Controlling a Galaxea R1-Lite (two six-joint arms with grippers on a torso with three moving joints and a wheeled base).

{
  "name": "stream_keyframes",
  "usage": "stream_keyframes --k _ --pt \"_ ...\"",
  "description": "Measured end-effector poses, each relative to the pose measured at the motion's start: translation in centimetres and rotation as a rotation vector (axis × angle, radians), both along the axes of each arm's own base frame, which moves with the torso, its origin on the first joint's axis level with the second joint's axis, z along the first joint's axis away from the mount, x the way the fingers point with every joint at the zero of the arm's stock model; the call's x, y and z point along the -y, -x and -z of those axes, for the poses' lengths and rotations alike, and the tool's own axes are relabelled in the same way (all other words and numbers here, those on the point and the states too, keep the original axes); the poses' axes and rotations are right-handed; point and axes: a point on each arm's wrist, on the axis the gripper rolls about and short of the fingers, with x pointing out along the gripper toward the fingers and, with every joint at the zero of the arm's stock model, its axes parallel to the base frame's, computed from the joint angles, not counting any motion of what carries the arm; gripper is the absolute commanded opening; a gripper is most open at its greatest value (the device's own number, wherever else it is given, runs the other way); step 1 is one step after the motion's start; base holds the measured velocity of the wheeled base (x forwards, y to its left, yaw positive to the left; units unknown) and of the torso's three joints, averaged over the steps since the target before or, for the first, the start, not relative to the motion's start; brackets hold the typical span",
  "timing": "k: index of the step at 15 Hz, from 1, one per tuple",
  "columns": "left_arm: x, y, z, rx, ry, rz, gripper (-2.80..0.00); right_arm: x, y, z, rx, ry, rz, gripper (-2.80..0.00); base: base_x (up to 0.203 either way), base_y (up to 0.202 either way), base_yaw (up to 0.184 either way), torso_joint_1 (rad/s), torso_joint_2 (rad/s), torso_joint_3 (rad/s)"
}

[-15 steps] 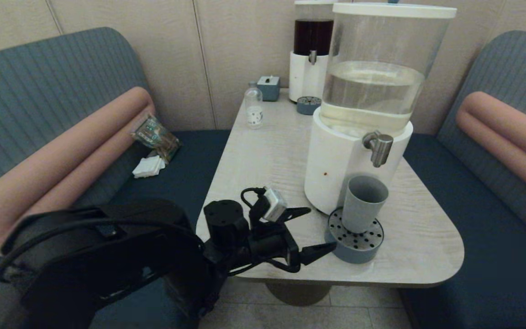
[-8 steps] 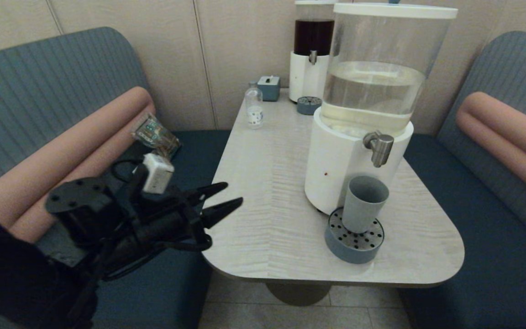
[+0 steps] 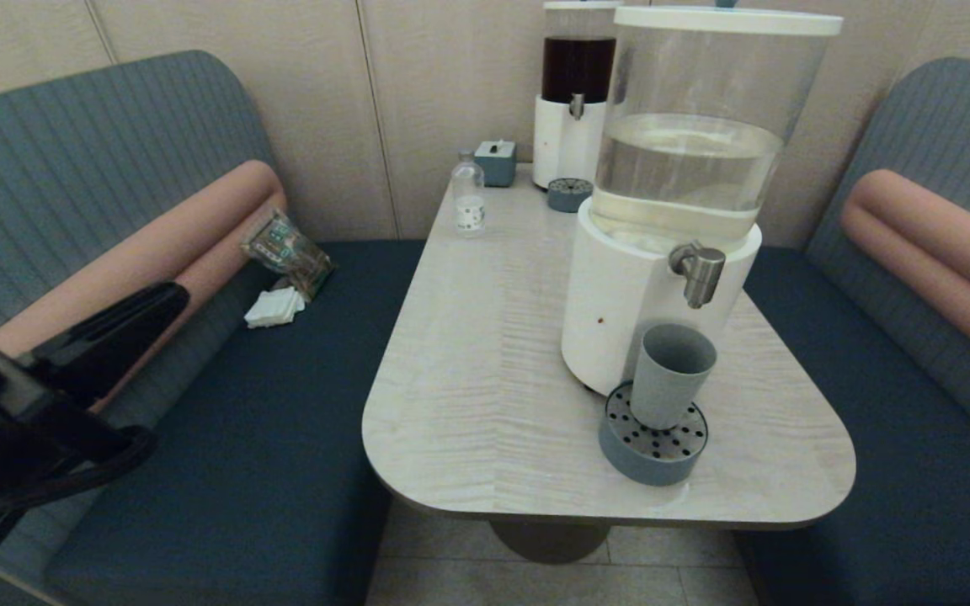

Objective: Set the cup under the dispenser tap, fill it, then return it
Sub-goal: Turn on the faucet

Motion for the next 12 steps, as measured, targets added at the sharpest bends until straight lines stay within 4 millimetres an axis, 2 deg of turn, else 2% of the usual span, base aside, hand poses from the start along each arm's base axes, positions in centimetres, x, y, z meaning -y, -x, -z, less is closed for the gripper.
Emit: stream_keyframes --k 3,6,10,12 --pt "-1.3 4.5 -1.1 0.033 0.035 -0.125 -2.80 0.0 0.0 0.0 0.000 0.000 0.000 -2.80 0.000 0.000 0.000 0.000 0.00 0.000" --pt "-1.9 8.3 -1.1 0.078 0.048 -0.194 -2.80 0.0 0.0 0.0 0.000 0.000 0.000 -2.80 0.000 0.000 0.000 0.000 0.00 0.000" --pt "-2.0 12.6 0.4 0.095 0.026 -0.196 -2.80 0.0 0.0 0.0 0.000 0.000 0.000 -2.80 0.000 0.000 0.000 0.000 0.00 0.000" --pt "-2.0 14.7 2.1 0.059 -0.022 -0.184 -2.80 0.0 0.0 0.0 0.000 0.000 0.000 -2.80 0.000 0.000 0.000 0.000 0.00 0.000"
